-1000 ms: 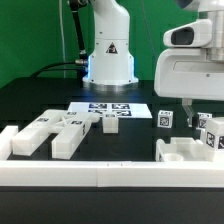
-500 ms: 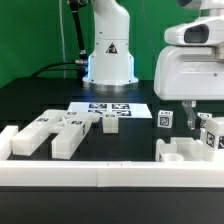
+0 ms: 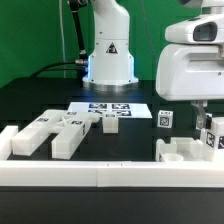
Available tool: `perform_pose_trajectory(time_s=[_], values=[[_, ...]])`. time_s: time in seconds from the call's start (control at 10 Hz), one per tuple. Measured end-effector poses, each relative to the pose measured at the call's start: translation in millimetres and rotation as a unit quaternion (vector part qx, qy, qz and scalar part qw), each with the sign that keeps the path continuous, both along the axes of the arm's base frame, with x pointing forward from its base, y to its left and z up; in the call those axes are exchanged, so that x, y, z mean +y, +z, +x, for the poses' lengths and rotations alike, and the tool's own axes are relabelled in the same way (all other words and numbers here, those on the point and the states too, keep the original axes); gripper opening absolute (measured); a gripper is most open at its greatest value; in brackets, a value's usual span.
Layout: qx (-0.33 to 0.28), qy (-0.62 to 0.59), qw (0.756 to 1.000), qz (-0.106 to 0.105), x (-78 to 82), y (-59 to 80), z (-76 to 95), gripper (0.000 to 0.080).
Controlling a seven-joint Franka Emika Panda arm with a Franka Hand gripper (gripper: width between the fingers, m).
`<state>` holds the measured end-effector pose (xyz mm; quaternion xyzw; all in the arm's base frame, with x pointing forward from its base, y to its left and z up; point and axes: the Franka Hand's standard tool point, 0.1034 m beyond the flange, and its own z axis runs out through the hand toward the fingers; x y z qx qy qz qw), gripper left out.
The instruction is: Assemble chair
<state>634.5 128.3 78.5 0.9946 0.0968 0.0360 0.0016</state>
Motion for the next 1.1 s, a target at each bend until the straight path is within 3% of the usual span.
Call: perform_pose_trajectory(time_s=[0.1,0.4,1.1], values=[[0.000,-0.009,1.000,0.001,0.1,0.1,0.2,0.0286],[-0.001,-0.104,0.995,0.010,0.3,0.2,0.5,0.0287],[0.004,-0.314,0.949,0.011,-18.5,0.1,-0.9,0.0288]])
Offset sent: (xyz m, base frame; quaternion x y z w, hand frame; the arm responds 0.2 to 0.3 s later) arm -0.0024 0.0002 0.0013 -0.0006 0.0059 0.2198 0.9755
